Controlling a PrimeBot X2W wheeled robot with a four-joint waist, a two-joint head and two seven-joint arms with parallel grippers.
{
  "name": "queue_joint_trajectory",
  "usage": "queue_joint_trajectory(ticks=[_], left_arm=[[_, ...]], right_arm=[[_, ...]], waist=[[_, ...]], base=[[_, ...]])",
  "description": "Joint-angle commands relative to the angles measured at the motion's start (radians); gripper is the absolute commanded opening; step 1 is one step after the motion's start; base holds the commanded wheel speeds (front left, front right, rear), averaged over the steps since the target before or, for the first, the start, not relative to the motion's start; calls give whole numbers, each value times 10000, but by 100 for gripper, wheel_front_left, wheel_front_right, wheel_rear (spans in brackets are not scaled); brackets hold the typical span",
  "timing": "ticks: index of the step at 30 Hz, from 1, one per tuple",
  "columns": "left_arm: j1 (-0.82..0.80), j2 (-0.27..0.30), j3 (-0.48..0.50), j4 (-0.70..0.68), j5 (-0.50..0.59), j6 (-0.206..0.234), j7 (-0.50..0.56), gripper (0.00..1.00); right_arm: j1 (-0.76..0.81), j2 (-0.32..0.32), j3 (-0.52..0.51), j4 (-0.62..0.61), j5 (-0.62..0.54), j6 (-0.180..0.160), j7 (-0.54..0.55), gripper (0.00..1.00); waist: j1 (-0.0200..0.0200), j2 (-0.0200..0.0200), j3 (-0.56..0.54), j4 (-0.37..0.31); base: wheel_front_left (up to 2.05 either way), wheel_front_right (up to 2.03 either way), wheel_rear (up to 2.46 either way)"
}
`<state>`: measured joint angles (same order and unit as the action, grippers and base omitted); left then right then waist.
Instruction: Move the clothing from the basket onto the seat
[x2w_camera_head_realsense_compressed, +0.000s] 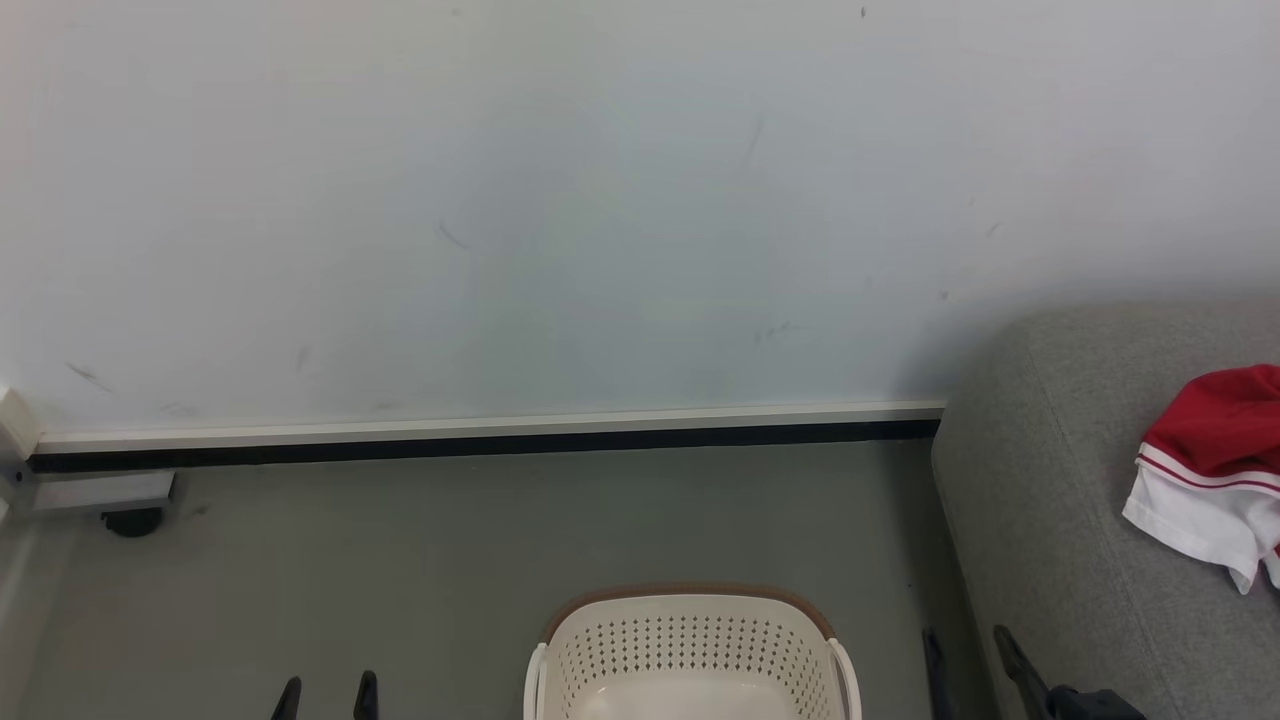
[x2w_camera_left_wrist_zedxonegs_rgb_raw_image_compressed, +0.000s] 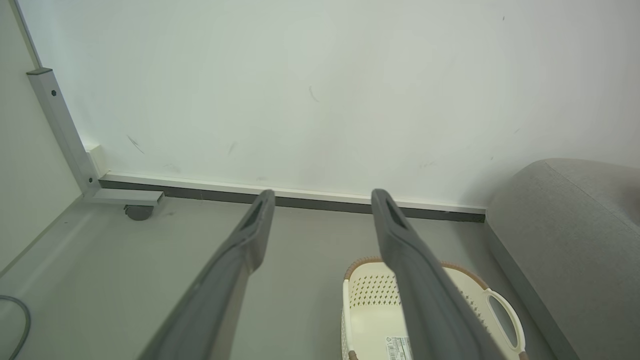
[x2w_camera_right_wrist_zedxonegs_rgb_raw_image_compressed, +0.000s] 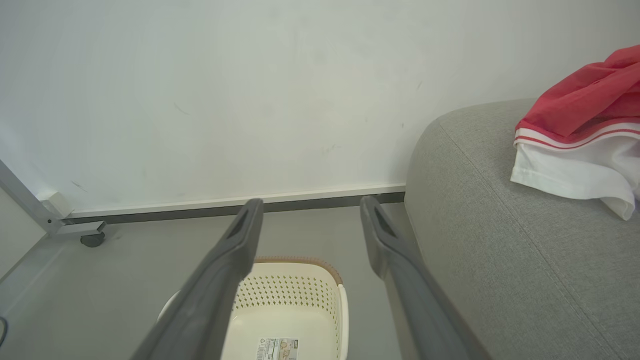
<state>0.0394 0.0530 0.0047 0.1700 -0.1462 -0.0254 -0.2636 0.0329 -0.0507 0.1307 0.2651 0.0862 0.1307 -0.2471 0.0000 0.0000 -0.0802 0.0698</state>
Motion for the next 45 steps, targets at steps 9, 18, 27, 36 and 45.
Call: queue_joint_trajectory(ticks=[9, 18, 27, 36, 45], left_arm=[[46, -38, 43, 314, -61, 4, 71, 0], [-157, -40, 74, 540, -1760, -118, 573, 0], [-339, -36, 41, 553, -3406, -239, 958, 0], [-523, -32, 37, 592, -4897, -347, 1329, 0], [-689, -28, 38, 632, -6231, -442, 1671, 0]], right_arm=[[138, 0, -7, 249, 71, 0, 18, 0], [271, -104, -268, 109, 1961, 0, 300, 0], [289, -196, -529, -163, 3767, 0, 584, 0], [309, -262, -777, -409, 5381, 0, 851, 0], [328, -314, -1014, -628, 6826, 0, 1103, 0]], waist=[[0, 0, -4, -27], [0, 0, 52, -73], [0, 0, 112, -122], [0, 0, 172, -170], [0, 0, 231, -219]], base=[[0, 0, 0], [0, 0, 0], [0, 0, 0], [0, 0, 0], [0, 0, 0]])
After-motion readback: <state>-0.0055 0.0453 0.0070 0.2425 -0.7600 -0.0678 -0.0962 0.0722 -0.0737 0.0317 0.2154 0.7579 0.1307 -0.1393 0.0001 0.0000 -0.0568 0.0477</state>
